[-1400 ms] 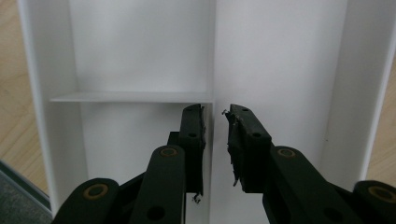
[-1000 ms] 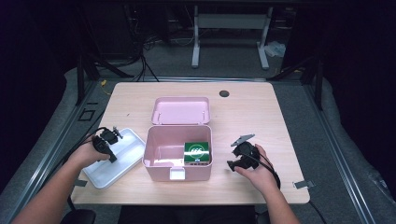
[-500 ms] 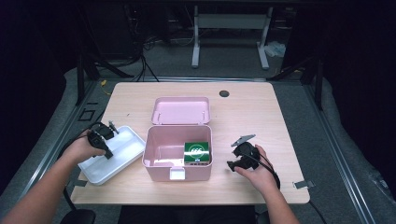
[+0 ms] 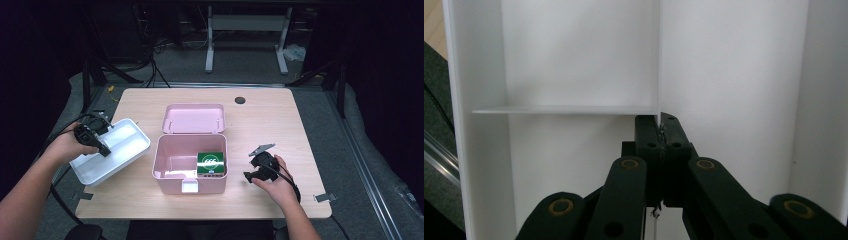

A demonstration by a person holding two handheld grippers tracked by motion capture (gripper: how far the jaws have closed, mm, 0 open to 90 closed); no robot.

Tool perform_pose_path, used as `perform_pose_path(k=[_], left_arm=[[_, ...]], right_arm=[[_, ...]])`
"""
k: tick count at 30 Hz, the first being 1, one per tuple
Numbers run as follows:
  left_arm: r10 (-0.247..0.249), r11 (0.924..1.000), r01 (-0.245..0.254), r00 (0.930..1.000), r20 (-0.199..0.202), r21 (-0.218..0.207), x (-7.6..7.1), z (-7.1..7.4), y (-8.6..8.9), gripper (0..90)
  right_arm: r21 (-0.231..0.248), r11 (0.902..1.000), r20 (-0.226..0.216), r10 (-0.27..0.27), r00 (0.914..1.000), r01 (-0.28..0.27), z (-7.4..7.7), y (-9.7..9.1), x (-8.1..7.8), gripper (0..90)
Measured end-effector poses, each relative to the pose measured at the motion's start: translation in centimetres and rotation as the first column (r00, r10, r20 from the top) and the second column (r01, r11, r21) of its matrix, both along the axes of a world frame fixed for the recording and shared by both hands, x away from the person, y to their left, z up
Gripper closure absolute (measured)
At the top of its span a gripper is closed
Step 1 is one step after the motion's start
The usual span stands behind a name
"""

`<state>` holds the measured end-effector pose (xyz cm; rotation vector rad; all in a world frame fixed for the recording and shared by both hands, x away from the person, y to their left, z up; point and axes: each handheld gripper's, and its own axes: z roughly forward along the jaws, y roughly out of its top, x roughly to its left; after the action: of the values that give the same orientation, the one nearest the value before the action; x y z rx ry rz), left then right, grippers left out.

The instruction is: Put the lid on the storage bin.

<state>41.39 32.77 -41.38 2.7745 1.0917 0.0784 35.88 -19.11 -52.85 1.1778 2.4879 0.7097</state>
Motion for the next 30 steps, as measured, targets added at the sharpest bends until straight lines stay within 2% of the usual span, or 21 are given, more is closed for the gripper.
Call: perform_pose_path(k=[4, 8, 10, 13, 18, 24, 28, 30], left_arm=[[-0.041, 0.9992, 0.041, 0.9991, 0.012, 0.0, -0.3, 1.4, -0.4, 89.4], [-0.103, 0.9946, 0.104, 0.9942, 0.03, -0.008, -0.6, 2.7, -1.3, 89.4], [-0.141, 0.99, 0.141, 0.9893, 0.039, -0.006, -0.7, 3.2, -2.0, 89.4], [-0.193, 0.981, 0.194, 0.9798, 0.052, -0.005, -0.7, 3.8, -3.3, 89.4], [-0.281, 0.9595, 0.282, 0.9571, 0.068, 0.004, -0.7, 4.5, -5.9, 89.4], [-0.35, 0.9357, 0.352, 0.9336, 0.078, -0.02, -0.4, 4.5, -9.3, 89.4], [-0.399, 0.9146, 0.403, 0.9133, 0.083, -0.037, -0.1, 4.3, -11.5, 89.5], [-0.415, 0.9065, 0.42, 0.9057, 0.087, -0.046, 0.0, 4.2, -12.6, 89.4]], right_arm=[[-0.007, 1.0, 0.008, -0.001, 1.0, 0.001, 0.0, -0.1, 0.0, 31.9], [-0.003, 1.0, 0.01, -0.005, 0.9999, 0.005, 0.0, -0.1, 0.0, 32.0], [-0.002, 1.0, 0.009, 0.0, 1.0, 0.0, 0.0, 0.0, 0.0, 32.0], [0.0, 1.0, 0.008, -0.001, 1.0, 0.001, 0.0, 0.0, 0.0, 32.1], [-0.001, 1.0, 0.014, 0.0, 0.9999, 0.0, 0.0, -0.1, 0.0, 32.5], [0.009, 0.9999, 0.019, -0.011, 0.9998, 0.011, -0.1, -0.3, 0.1, 32.6], [0.013, 0.9999, 0.021, -0.011, 0.9997, 0.011, -0.1, -0.3, 0.0, 32.6], [0.011, 0.9999, 0.023, -0.01, 0.9997, 0.009, -0.1, -0.3, 0.0, 32.7]])
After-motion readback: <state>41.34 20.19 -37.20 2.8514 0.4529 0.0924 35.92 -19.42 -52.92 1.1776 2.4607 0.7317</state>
